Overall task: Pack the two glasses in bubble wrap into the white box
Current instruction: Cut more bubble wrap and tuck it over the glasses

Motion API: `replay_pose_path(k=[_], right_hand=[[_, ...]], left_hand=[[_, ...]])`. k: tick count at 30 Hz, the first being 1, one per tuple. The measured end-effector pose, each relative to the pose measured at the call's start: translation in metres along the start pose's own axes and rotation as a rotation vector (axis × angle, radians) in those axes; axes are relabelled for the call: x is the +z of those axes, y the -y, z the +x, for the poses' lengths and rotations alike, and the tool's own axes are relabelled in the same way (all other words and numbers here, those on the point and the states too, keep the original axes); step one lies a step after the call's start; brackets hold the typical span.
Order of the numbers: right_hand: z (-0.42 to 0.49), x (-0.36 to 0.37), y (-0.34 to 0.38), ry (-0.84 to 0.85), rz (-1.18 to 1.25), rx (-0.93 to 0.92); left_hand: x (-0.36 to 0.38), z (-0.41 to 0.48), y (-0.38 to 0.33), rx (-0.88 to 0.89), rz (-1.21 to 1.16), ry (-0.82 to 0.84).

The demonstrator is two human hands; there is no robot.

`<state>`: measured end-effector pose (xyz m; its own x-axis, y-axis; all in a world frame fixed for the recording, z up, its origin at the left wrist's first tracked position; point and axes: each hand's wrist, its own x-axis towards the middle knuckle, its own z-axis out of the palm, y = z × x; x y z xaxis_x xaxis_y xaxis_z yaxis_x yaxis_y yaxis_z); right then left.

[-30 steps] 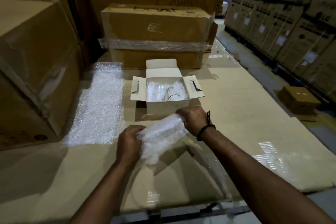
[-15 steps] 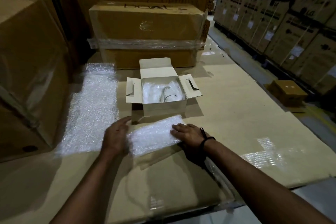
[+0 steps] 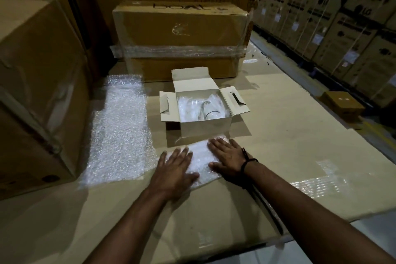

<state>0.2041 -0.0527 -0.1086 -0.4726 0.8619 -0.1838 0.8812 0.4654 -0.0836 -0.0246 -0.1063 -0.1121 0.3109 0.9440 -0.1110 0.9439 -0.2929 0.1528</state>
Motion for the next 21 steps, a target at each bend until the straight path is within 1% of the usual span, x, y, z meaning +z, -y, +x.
replay_pose_path(k=[2,4,7,9,10,11,14,16,19,21], right_hand=[[-0.001,-0.002,0.000,0.005,-0.023,0.008],[-0.003,-0.002,0.000,0.041,0.013,0.010],[-0.005,-0.004,0.001,0.054,0.067,0.040],[-0.007,-0.012,0.001,-0.003,0.130,0.044],[-0.008,-0.017,0.000,-0.022,0.160,0.038],[-0.009,-0.023,0.000,-0.009,0.171,0.029],[-0.009,-0.032,-0.004,0.160,0.085,0.000],[-0.006,-0.033,-0.006,0.192,0.042,-0.013],[0.002,-0.035,-0.007,0.114,-0.014,-0.016],[0.005,-0.039,-0.006,0.080,-0.004,-0.032]], left_hand=[[0.005,-0.004,-0.002,-0.003,0.039,0.078],[0.002,-0.004,-0.001,-0.003,0.039,0.079],[-0.009,-0.004,0.002,-0.028,-0.018,-0.020],[-0.014,-0.005,0.006,-0.034,-0.044,-0.064],[-0.016,-0.006,0.008,-0.027,-0.044,-0.060],[-0.016,-0.006,0.010,-0.022,-0.045,-0.049],[-0.018,-0.004,0.013,-0.041,-0.087,-0.052],[-0.019,-0.001,0.012,-0.055,-0.098,-0.097],[-0.023,0.002,0.009,-0.057,-0.161,-0.213],[-0.023,0.004,0.010,-0.041,-0.172,-0.293]])
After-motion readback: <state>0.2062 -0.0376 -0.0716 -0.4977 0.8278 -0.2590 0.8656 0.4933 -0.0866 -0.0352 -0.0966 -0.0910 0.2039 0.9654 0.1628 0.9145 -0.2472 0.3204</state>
